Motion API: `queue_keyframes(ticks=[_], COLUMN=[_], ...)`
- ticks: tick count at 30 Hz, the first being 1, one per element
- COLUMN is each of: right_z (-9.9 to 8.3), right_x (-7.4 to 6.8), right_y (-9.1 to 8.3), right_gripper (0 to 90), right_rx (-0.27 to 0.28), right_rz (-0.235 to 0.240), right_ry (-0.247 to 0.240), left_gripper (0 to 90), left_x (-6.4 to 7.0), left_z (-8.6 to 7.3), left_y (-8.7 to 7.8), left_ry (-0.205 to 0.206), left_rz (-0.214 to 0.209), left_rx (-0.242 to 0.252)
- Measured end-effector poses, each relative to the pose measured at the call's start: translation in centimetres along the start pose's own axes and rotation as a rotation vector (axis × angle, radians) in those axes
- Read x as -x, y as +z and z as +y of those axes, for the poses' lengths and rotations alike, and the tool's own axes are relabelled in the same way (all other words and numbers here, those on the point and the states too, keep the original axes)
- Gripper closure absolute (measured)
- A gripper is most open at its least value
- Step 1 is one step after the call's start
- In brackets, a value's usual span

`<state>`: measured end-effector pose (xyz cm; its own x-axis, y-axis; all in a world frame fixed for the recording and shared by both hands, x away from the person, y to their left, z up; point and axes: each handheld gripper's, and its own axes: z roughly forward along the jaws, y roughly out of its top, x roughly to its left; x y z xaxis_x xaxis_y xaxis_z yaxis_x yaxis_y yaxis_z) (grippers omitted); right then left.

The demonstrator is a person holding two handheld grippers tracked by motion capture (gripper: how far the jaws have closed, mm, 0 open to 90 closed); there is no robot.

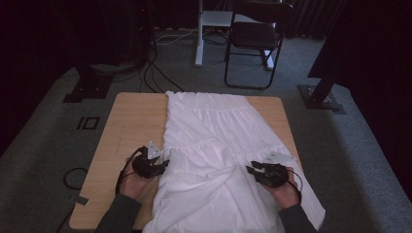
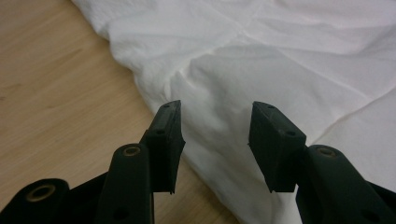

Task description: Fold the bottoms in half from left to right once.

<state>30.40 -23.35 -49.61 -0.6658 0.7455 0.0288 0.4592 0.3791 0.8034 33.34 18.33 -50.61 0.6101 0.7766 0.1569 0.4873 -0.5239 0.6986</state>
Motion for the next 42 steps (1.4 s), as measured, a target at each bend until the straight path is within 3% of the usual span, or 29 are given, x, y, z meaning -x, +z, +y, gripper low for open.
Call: queue_keyframes(ticks=[1,2,6,8,13,14,15,16,17,18,20,21,22,24,25,26,27,28,30,31,32,33,34,37,38,39,40,41,42], right_z=[0.0,0.9,2.1,3.0,3.1,2.9,2.9,2.6,2.6,2.5,2.3,2.3,2.2,1.8,1.8,1.0,1.0,0.0,-1.2,-1.2,-2.6,-2.6,-4.0,-5.6,-7.2,-7.2,-8.4,-8.4,-8.7], right_x=[0.0,-1.5,-3.4,-4.9,-5.6,-5.6,-5.6,-5.5,-5.5,-5.5,-5.2,-5.2,-4.6,-3.8,-3.8,-2.7,-2.7,-1.2,0.4,0.4,1.8,1.8,3.1,4.6,5.7,5.7,6.5,6.5,6.9], right_y=[0.0,1.3,3.1,5.1,7.6,8.4,8.4,8.6,8.6,8.3,5.5,5.5,2.9,0.1,0.1,-2.5,-2.5,-4.9,-7.0,-7.0,-8.4,-8.4,-8.9,-8.8,-7.5,-7.5,-6.1,-6.1,-5.5], right_gripper=[63.4,58.0,51.8,45.7,40.8,52.9,52.9,78.7,78.7,85.9,89.6,89.6,89.8,89.9,89.9,90.0,90.0,90.0,90.0,90.0,90.0,90.0,90.0,90.0,89.3,89.3,78.1,78.1,66.4], right_rx=[0.0,0.003,-0.015,-0.028,-0.082,-0.115,-0.115,-0.149,-0.149,-0.15,-0.079,-0.079,-0.02,0.025,0.025,0.059,0.059,0.092,0.135,0.135,0.148,0.148,0.117,0.082,-0.027,-0.027,-0.084,-0.084,-0.075], right_rz=[0.0,0.054,0.094,0.126,0.17,0.205,0.205,0.238,0.238,0.24,0.241,0.241,0.219,0.181,0.181,0.111,0.111,0.04,-0.025,-0.025,-0.108,-0.108,-0.192,-0.222,-0.237,-0.237,-0.213,-0.213,-0.226], right_ry=[0.0,-0.051,-0.1,-0.138,-0.15,-0.147,-0.147,-0.17,-0.17,-0.181,-0.198,-0.198,-0.208,-0.202,-0.202,-0.188,-0.188,-0.145,-0.087,-0.087,-0.044,-0.044,0.007,0.062,0.093,0.093,0.146,0.146,0.204], left_gripper=[54.4,54.4,54.3,54.3,54.1,54.1,54.1,54.0,53.9,53.9,53.4,52.6,52.6,52.7,52.7,52.7,52.7,52.7,52.6,52.6,52.6,52.6,52.5,52.2,52.0,51.6,51.4,51.0,50.9], left_x=[0.0,0.3,0.8,1.2,1.3,1.3,1.3,1.3,1.3,1.3,1.3,1.3,1.3,1.3,1.3,1.3,1.3,1.3,1.3,1.3,1.3,1.3,1.4,1.4,1.4,1.4,1.5,1.5,1.7], left_z=[0.0,0.0,0.2,0.3,0.3,0.2,0.2,0.1,0.1,0.0,-0.2,-0.2,-0.2,-0.2,-0.2,-0.2,-0.2,-0.2,-0.2,-0.2,-0.2,-0.2,-0.2,-0.2,-0.2,-0.2,-0.1,-0.1,-0.1], left_y=[0.0,0.3,0.7,0.9,1.1,1.1,1.1,1.1,1.1,1.1,1.2,1.2,1.2,1.1,1.1,1.1,1.1,1.1,1.2,1.2,1.2,1.2,1.2,1.3,1.4,1.4,1.4,1.4,1.5], left_ry=[0.0,0.006,0.009,0.014,0.012,0.004,0.004,-0.003,-0.003,-0.002,-0.007,-0.007,-0.007,-0.008,-0.008,-0.008,-0.008,-0.008,-0.006,-0.006,-0.004,-0.004,-0.003,0.0,0.003,0.003,0.008,0.008,0.01], left_rz=[0.0,-0.001,-0.014,-0.021,-0.034,-0.045,-0.045,-0.052,-0.052,-0.052,-0.056,-0.056,-0.053,-0.053,-0.053,-0.049,-0.049,-0.049,-0.044,-0.044,-0.043,-0.043,-0.041,-0.043,-0.042,-0.042,-0.044,-0.044,-0.04], left_rx=[0.0,0.004,0.022,0.03,0.035,0.04,0.04,0.046,0.046,0.046,0.042,0.042,0.041,0.047,0.047,0.05,0.05,0.048,0.038,0.038,0.037,0.037,0.038,0.033,0.032,0.032,0.03,0.03,0.029])
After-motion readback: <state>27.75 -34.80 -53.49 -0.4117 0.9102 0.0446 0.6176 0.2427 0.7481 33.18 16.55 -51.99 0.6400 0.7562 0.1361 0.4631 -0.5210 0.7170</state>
